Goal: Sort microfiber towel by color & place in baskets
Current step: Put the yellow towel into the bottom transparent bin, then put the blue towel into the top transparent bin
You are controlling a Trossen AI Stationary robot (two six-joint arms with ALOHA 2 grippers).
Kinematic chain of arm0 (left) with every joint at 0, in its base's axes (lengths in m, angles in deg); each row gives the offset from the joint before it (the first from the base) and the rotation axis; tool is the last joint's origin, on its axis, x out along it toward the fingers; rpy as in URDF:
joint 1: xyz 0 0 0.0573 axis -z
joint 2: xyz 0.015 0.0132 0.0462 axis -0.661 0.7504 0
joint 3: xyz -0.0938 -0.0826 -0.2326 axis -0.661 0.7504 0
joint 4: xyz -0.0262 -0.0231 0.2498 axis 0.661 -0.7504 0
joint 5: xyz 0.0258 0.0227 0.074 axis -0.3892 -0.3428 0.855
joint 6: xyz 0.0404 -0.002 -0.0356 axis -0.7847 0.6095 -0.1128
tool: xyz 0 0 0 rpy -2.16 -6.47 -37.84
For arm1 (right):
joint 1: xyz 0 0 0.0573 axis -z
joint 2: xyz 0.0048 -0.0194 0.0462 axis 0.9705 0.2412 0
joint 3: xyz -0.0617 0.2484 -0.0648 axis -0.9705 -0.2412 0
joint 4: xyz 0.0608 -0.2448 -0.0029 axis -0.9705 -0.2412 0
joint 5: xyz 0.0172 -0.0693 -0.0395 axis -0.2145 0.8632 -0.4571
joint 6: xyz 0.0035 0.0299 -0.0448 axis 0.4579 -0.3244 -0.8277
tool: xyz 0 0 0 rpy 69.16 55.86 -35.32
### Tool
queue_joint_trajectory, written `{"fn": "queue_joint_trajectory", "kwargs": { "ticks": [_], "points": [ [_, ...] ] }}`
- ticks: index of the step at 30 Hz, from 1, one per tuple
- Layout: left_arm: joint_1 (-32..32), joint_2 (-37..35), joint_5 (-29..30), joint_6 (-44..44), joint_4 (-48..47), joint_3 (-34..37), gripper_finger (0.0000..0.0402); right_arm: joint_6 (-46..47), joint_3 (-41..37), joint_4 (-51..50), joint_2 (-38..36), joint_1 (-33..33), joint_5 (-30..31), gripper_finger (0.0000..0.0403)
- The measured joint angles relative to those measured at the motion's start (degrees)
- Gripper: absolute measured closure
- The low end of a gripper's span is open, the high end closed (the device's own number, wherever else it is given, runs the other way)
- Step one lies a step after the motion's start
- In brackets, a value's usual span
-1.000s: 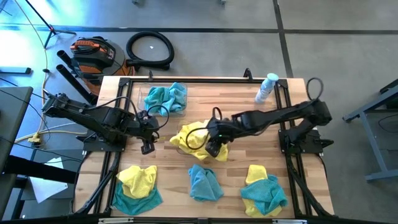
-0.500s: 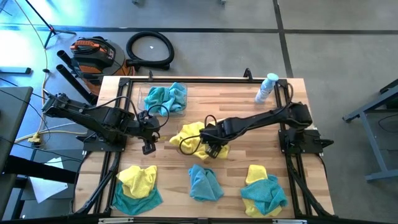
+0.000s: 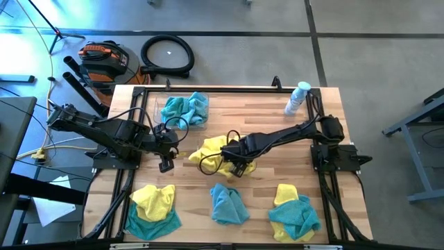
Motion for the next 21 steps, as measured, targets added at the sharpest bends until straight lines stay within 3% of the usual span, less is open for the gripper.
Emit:
{"fn": "queue_joint_trajectory", "kwargs": {
  "ticks": [8,15,21],
  "points": [
    [0.0,0.0,0.0,-0.5,0.1,0.0,0.0250,1.4,10.0,-10.9,-0.5,-0.3,0.2,0.0222],
    [0.0,0.0,0.2,-0.9,0.1,0.0,0.0250,2.4,21.1,-19.2,-0.6,-3.1,6.9,0.0222],
    [0.0,0.0,0.2,0.1,0.1,0.0,0.0250,4.8,19.7,-18.2,-3.9,-7.2,11.5,0.0222]
  ]
}}
